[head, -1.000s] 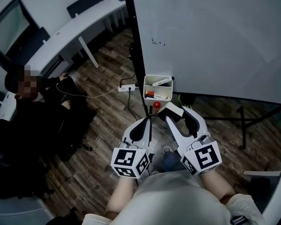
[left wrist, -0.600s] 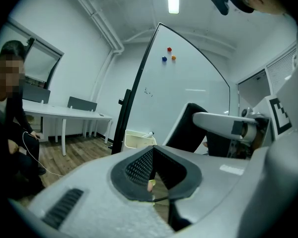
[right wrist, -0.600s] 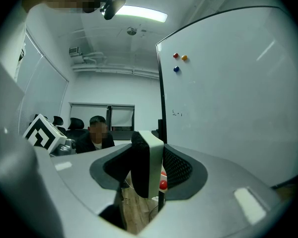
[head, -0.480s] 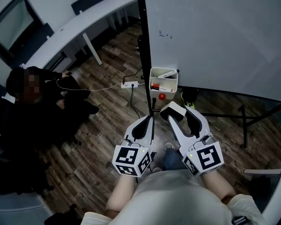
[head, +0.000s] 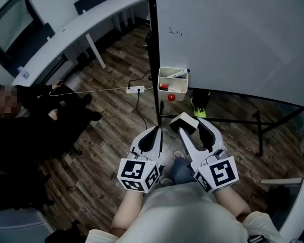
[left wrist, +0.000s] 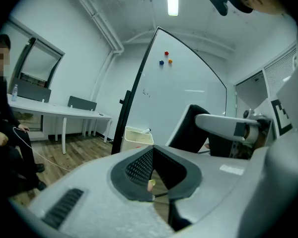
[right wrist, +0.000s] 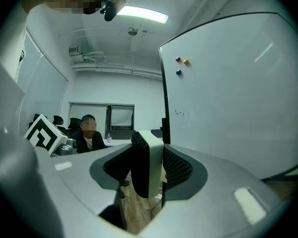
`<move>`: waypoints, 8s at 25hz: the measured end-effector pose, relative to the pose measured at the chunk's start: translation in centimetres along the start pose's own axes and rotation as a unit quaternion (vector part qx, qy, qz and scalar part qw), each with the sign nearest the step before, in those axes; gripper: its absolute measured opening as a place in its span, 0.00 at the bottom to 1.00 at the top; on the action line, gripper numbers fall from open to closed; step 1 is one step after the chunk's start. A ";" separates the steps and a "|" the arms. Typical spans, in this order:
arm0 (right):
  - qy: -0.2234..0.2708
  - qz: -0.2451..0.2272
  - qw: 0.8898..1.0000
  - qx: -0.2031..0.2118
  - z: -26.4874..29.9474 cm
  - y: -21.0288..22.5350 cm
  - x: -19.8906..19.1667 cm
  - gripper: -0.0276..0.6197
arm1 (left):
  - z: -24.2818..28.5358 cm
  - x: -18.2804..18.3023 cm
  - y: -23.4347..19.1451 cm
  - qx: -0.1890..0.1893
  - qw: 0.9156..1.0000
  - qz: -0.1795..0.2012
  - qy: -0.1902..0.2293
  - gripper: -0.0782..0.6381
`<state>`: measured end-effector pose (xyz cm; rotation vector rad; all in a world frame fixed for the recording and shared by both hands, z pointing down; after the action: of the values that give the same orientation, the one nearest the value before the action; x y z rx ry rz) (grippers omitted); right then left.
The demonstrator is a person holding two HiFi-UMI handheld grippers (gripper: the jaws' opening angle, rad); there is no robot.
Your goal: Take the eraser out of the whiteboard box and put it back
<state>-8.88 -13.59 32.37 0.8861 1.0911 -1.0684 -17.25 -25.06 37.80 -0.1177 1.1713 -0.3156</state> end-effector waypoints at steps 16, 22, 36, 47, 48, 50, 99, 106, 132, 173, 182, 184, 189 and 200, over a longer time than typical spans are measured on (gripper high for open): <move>-0.001 0.008 1.000 -0.013 -2.3 -0.2 -1.2 0.34 | -1.0 -0.4 2.0 -0.009 1.000 0.015 0.003 0.11; 0.000 0.002 1.000 -0.011 -2.4 -0.1 -1.1 0.34 | -1.0 -0.3 2.4 -0.017 1.000 0.017 0.007 0.11; 0.003 0.008 1.000 -0.009 -1.5 0.1 -0.6 0.34 | -0.4 0.2 2.2 -0.011 1.000 0.019 0.006 0.11; -0.002 0.010 1.000 -0.014 1.0 2.4 0.4 0.34 | 1.9 1.4 1.1 -0.016 1.000 0.013 -0.001 0.11; -0.002 0.010 1.000 -0.013 1.2 2.6 0.6 0.34 | 2.1 1.6 1.0 -0.016 1.000 0.013 -0.001 0.11; -0.002 0.009 1.000 -0.013 1.7 3.0 0.8 0.34 | 2.5 1.9 0.7 -0.015 1.000 0.012 -0.001 0.11; -0.058 -0.013 0.996 0.063 15.2 13.1 1.2 0.34 | 13.2 7.1 -5.0 0.057 0.998 -0.031 -0.004 0.11; -0.073 -0.016 0.994 0.076 15.8 13.2 0.4 0.34 | 13.8 7.0 -5.3 0.065 0.997 -0.039 -0.006 0.11; -0.105 -0.006 0.991 0.085 16.7 13.2 -1.7 0.37 | 14.3 6.7 -5.2 0.064 0.997 -0.036 -0.012 0.11; -0.033 0.026 0.999 -0.005 7.1 7.5 0.0 0.22 | 8.1 4.0 -1.6 -0.004 1.000 -0.005 -0.018 0.11; -0.032 0.024 0.999 -0.020 4.8 6.3 -0.5 0.07 | 6.6 3.3 0.0 -0.015 1.000 0.002 -0.016 0.11; -0.033 0.019 0.999 -0.021 4.2 5.9 -0.5 0.05 | 6.1 3.1 0.5 -0.017 1.000 0.004 -0.015 0.11; -0.031 0.022 0.999 -0.027 2.9 5.2 -0.8 0.05 | 5.1 2.6 1.4 -0.020 1.000 0.005 -0.012 0.11; -0.029 0.023 0.999 -0.032 0.8 3.6 -1.2 0.05 | 2.8 1.5 2.5 -0.022 1.000 0.012 -0.010 0.11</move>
<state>-5.38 -13.17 33.89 0.8211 1.0463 -1.0107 -13.73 -23.38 36.92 -0.1444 1.1585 -0.2666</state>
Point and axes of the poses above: the fingertips, and each gripper's own axes: z forward along the fingers, y to its right, x out of its top, the point moved 6 cm from there along -z, backward along the fingers, and after that the axes turned 14 degrees about -y, right-handed, at the moved point
